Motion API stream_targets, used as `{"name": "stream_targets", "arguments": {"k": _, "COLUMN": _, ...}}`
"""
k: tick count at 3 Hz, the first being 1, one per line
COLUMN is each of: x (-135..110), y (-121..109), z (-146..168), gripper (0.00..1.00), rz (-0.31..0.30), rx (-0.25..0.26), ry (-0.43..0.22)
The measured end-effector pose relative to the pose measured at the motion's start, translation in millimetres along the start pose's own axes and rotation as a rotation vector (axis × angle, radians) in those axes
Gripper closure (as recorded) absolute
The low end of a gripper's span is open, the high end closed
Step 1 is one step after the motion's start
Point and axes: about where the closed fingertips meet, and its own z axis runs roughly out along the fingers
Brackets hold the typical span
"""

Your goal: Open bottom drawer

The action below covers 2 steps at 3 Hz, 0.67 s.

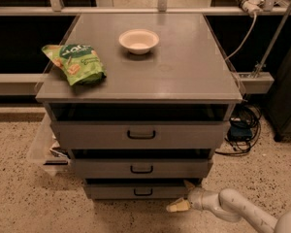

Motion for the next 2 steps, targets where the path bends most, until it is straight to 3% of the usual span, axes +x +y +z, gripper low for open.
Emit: {"name": "stream_targets", "arguments": {"k": 2, "x": -8, "y": -23, "z": 9, "gripper": 0.00, "rz": -0.035, "rx": 0.028, "ry": 0.008}}
